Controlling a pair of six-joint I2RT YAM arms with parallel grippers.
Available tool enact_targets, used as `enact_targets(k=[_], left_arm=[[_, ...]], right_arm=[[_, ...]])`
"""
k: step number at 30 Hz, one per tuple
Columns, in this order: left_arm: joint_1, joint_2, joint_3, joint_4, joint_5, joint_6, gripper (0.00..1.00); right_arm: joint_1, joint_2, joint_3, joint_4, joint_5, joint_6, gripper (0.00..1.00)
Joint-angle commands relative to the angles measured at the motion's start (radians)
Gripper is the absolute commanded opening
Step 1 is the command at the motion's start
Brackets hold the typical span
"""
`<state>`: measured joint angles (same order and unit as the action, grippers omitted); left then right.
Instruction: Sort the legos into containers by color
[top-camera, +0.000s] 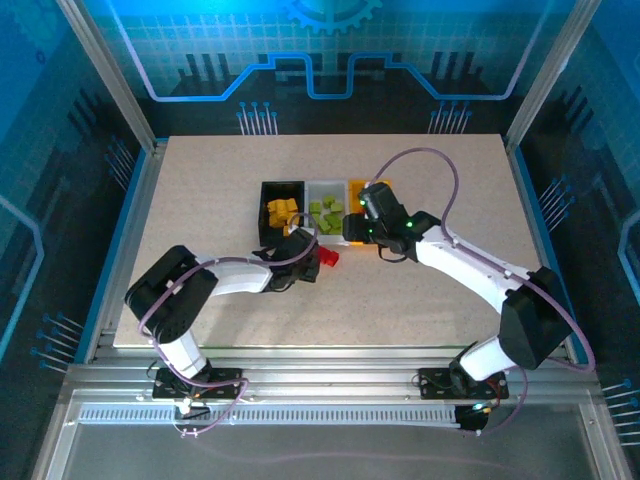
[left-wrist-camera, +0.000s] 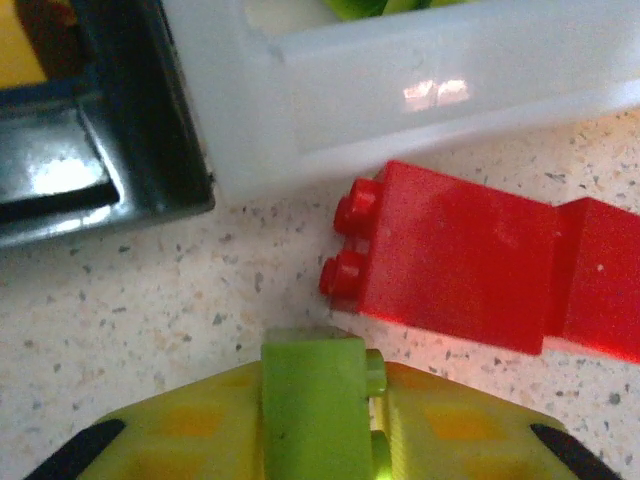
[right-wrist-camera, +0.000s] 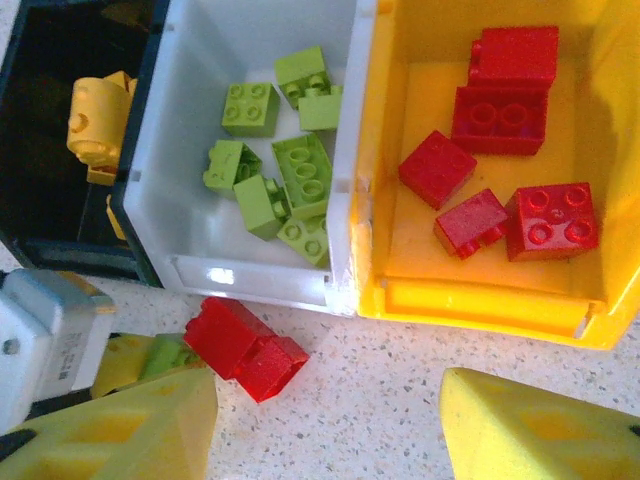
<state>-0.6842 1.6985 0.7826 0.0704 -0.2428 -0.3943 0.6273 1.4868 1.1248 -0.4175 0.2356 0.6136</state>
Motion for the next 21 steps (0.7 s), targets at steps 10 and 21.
enact_targets(k=[10,21], left_arm=[[-0.087,-0.323,-0.006,-0.193,-0.017,-0.073,0.25],[0.095,0.023,0.480,-0.229,0.053,-0.069,0.22]], right_arm=[[0.006,-0.071,-0.129,0.044,0.015,0.054,0.61],[0.006,-0.115,-0.194,0.035,0.016,0.069,0.62]])
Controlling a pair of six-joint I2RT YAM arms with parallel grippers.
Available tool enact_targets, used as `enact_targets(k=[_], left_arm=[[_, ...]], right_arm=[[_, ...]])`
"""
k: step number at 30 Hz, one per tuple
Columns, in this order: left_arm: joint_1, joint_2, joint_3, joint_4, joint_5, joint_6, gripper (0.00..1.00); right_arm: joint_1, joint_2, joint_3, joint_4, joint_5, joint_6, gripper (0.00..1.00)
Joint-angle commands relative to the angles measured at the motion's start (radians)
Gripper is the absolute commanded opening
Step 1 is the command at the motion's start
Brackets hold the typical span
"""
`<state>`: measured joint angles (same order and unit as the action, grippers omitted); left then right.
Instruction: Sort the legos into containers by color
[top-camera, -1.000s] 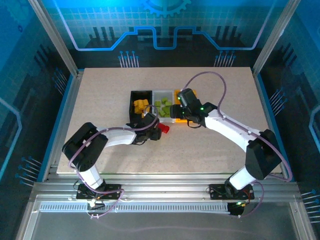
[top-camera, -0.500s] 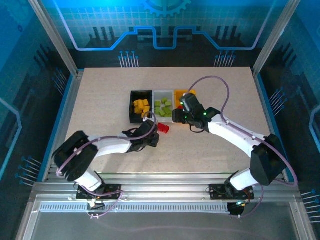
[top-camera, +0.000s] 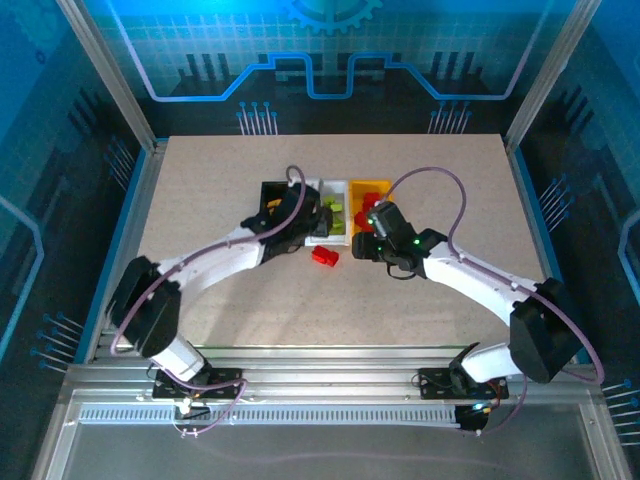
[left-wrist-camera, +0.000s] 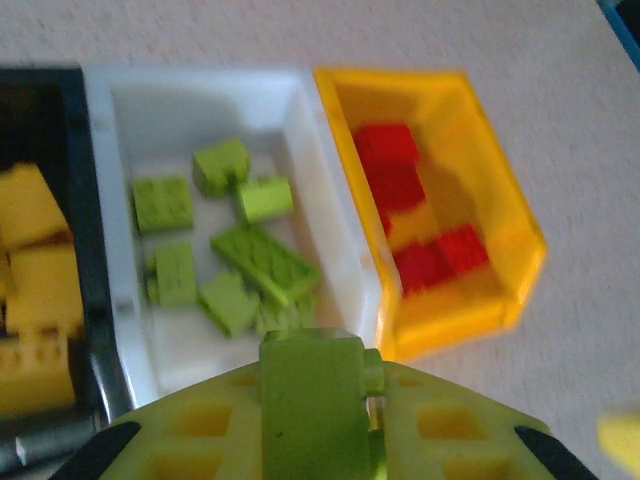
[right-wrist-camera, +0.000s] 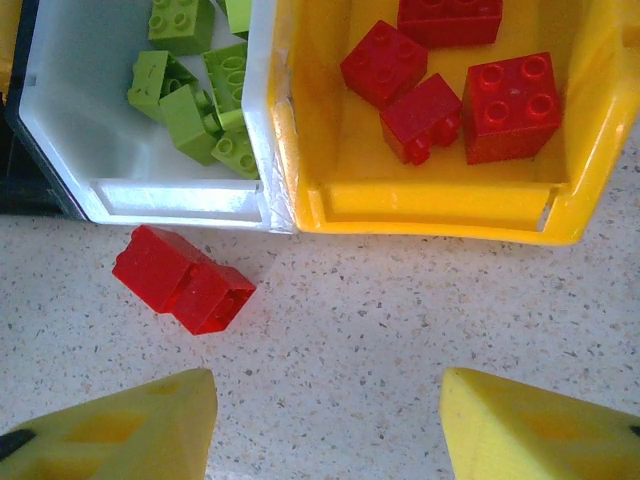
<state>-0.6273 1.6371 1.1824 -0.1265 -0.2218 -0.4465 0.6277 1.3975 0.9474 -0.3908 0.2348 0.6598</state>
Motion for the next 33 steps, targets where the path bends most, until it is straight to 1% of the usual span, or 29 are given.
enact_targets(k=[1,4,6,9,11,13,16,17,22,25,29,33], left_arm=[[0.048,0.134,0.135,-0.053,0.033,-0.010,0.22],[0.068,0.252,0.263,-0.111,0.017,0.004,0.21],[0.079,0.306,0.315,-0.139,0.005,0.004,0.21],[0.095,0.363,0.363,-0.166,-0.001,-0.001,0.21],[0.100,0.389,0.385,-0.180,0.002,-0.002,0.24],[0.100,0.411,0.406,-0.193,0.011,-0.001,0.34],[0.099,0.421,0.414,-0.199,0.026,-0.003,0.52],[0.099,0.416,0.412,-0.198,0.028,-0.005,0.56],[0.083,0.335,0.385,-0.174,0.042,-0.010,0.67],[0.063,0.230,0.329,-0.133,0.053,-0.026,0.78],[0.019,0.055,0.188,-0.067,0.053,-0.051,0.99],[-0.024,-0.122,0.007,-0.021,0.048,-0.085,0.99]], right_arm=[[0.006,-0.026,-0.020,0.007,0.014,0.025,0.62],[0.008,-0.029,-0.028,0.009,0.010,0.032,0.62],[0.007,-0.031,-0.033,0.013,0.004,0.036,0.62],[0.010,-0.032,-0.036,0.015,-0.005,0.038,0.62],[0.012,-0.034,-0.036,0.013,-0.008,0.041,0.62],[0.013,-0.034,-0.038,0.013,-0.009,0.041,0.62],[0.014,-0.035,-0.038,0.011,-0.011,0.041,0.63],[0.014,-0.036,-0.039,0.009,-0.009,0.041,0.63],[0.018,-0.038,-0.041,0.014,-0.017,0.050,0.67],[0.031,-0.029,-0.036,0.023,-0.024,0.054,0.71],[0.061,0.007,-0.021,0.047,-0.032,0.065,0.74],[0.085,0.084,0.003,0.083,-0.056,0.093,0.76]])
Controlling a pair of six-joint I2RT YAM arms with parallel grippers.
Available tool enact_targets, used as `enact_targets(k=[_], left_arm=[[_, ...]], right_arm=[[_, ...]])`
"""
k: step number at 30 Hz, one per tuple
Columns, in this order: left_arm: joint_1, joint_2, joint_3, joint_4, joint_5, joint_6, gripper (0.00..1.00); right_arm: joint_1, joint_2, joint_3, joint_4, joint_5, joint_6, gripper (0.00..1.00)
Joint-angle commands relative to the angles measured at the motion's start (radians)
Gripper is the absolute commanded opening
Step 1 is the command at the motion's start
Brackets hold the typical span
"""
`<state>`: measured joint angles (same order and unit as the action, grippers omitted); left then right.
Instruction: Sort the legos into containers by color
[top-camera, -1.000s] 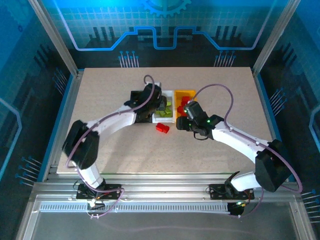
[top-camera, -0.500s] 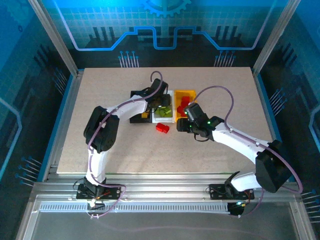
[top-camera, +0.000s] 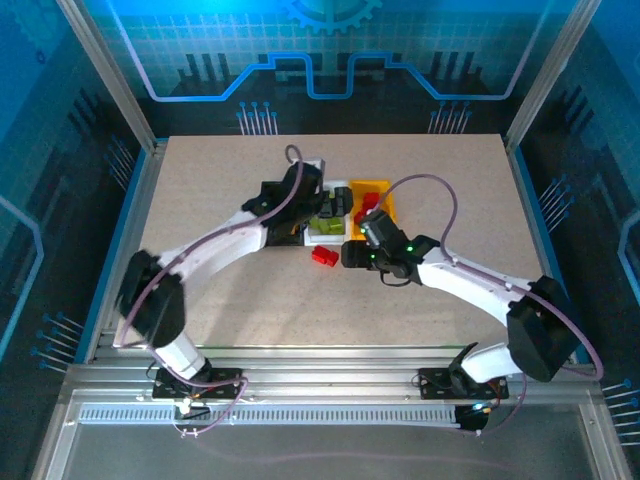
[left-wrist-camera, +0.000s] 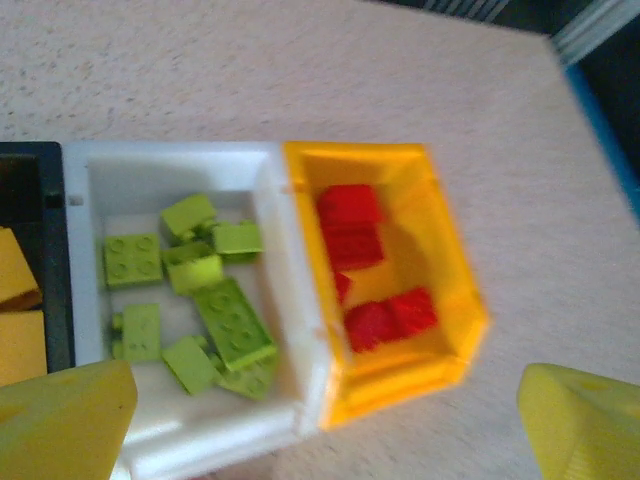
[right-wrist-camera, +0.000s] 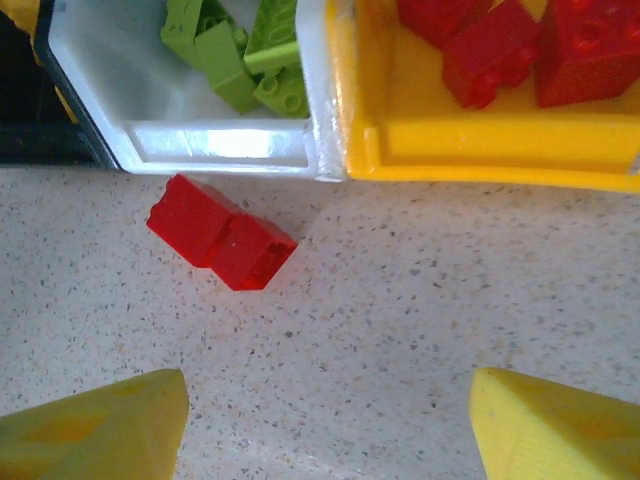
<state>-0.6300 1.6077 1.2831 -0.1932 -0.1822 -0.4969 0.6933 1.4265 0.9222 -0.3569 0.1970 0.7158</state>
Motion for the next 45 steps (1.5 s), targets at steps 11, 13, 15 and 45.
enact_targets(k=[11,13,15,45], left_arm=[[-0.059,-0.554,-0.647,0.078,-0.049,-0.173,0.99],[-0.059,-0.626,-0.711,0.067,-0.059,-0.193,0.99],[-0.059,-0.683,-0.757,0.055,-0.083,-0.210,0.99],[-0.060,-0.723,-0.777,0.018,-0.123,-0.200,0.99]], right_arm=[[0.029,0.292,0.127,0.165,-0.061,0.139,0.78],[0.029,0.322,0.157,0.140,-0.045,0.151,0.78],[0.029,0.351,0.185,0.100,-0.023,0.162,0.76],[0.008,0.303,0.152,-0.028,0.048,0.080,0.74]])
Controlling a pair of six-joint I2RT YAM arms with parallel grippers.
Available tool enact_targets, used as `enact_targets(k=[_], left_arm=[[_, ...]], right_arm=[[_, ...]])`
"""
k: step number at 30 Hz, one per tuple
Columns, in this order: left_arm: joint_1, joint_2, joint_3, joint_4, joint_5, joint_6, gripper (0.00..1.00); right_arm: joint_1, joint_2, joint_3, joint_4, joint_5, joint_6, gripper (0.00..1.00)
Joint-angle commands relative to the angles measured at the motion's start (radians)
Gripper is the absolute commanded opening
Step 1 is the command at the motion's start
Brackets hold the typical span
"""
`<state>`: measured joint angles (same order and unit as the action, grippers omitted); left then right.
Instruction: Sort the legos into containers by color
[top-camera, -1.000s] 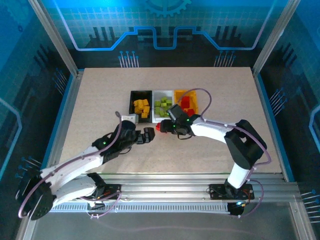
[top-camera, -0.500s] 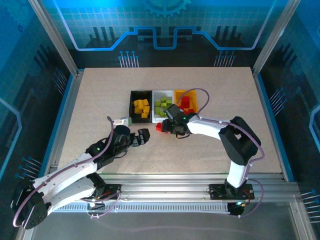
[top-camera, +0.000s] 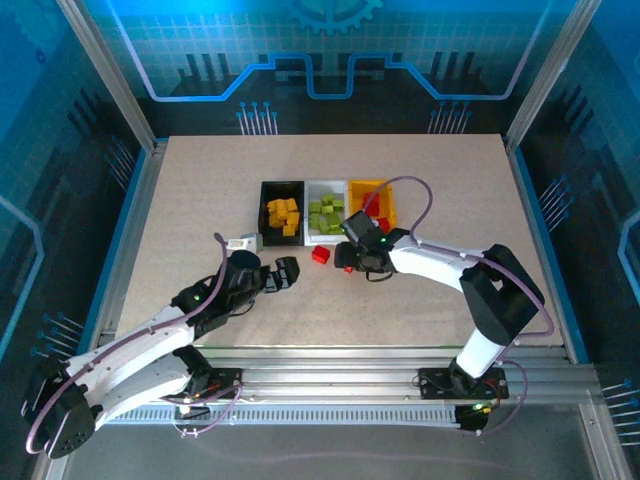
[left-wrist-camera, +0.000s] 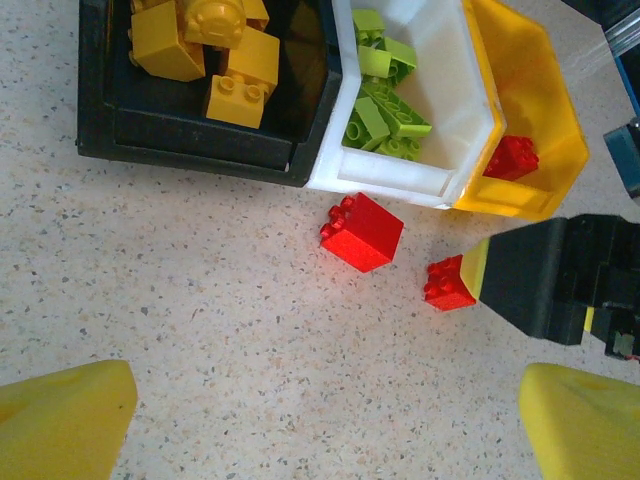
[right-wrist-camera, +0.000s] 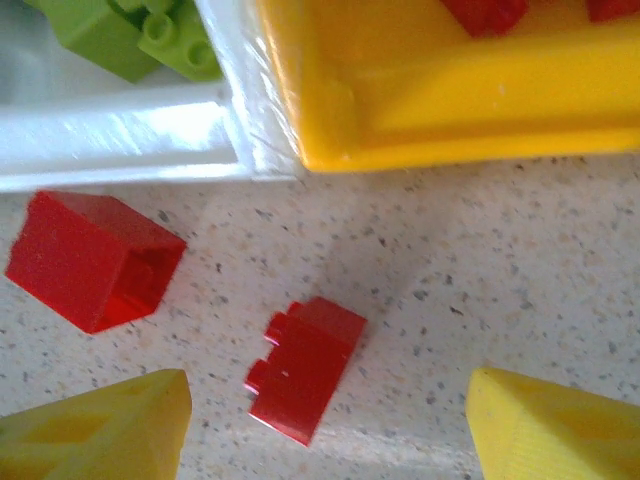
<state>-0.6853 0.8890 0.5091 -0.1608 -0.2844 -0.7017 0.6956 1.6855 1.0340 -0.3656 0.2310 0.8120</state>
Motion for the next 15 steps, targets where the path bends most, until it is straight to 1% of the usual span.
enact_targets(k=[1,4,6,11,15], left_arm=[[-0.004,-0.004,-0.003,-0.016,-0.021,0.005,0.99],[-0.003,-0.003,-0.001,-0.020,-0.022,0.007,0.99],[-0.003,-0.002,-0.001,-0.021,-0.024,0.006,0.99],[-0.002,0.002,0.002,-0.023,-0.029,0.013,0.99],[-0.002,0.009,-0.001,-0.022,-0.028,0.013,0.99]], right_arm=[[0.004,0.061,0.046,-0.024,0.024,-0.011,0.73],[-0.002,0.101,0.055,-0.021,0.023,-0.002,0.70],[-0.005,0.120,0.062,-0.022,0.020,-0.006,0.65],[-0.006,0.114,0.049,-0.023,0.026,-0.018,0.42],[-0.005,0.063,0.016,-0.028,0.024,-0.040,0.29]])
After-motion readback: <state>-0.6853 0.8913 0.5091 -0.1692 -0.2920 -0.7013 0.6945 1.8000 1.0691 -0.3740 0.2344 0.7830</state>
